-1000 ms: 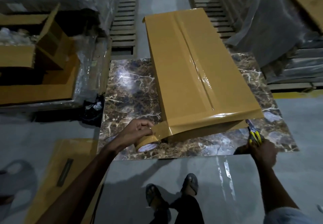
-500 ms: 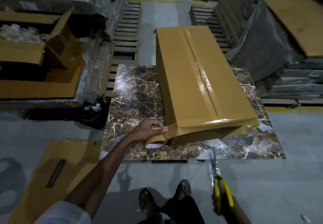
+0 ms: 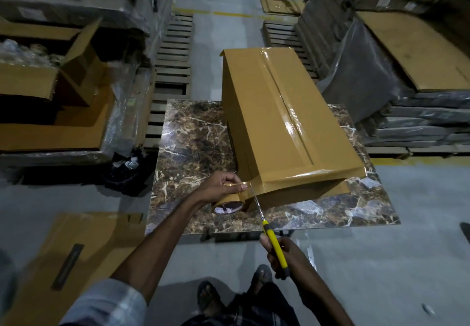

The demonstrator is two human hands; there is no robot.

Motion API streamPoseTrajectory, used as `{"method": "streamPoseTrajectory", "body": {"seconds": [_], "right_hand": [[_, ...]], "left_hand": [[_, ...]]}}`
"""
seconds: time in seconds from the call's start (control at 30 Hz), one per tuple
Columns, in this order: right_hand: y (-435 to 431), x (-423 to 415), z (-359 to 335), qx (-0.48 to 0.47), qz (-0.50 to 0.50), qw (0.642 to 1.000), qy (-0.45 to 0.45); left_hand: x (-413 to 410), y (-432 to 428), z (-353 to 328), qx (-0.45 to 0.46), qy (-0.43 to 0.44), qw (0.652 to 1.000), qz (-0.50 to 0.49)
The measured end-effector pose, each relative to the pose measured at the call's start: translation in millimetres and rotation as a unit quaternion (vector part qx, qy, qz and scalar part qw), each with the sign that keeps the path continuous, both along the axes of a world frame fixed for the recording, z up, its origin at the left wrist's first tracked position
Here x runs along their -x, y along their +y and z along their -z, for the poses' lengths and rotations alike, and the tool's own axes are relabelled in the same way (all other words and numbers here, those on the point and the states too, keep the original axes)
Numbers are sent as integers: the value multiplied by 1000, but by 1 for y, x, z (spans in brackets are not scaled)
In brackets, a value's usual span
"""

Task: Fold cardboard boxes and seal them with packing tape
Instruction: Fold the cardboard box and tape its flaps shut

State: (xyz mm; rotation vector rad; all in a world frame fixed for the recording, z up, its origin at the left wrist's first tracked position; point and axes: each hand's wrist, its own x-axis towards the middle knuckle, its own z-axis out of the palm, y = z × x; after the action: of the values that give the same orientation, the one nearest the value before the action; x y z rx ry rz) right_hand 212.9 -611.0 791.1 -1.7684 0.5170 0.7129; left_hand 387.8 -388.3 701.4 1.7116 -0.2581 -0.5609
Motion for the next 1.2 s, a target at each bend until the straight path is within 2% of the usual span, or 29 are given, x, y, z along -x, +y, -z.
{"method": "streamPoseTrajectory", "body": {"seconds": [0.2, 0.6, 0.9, 1.1, 1.2], "right_hand": [[11, -10, -2, -41, 50, 998, 1], [18, -18, -4, -44, 132, 990, -25], [13, -16, -10, -53, 144, 987, -53], [19, -3, -4, -2, 90, 995, -51], [25, 4, 2, -3, 116, 992, -40]], "left_hand": [[0, 0, -1, 15, 3, 1000, -3], [1, 6, 0, 26, -2, 1000, -6], [1, 10, -2, 1, 51, 999, -2], [16, 25, -2, -38, 49, 997, 40], [28, 35, -5, -48, 57, 996, 44]]}}
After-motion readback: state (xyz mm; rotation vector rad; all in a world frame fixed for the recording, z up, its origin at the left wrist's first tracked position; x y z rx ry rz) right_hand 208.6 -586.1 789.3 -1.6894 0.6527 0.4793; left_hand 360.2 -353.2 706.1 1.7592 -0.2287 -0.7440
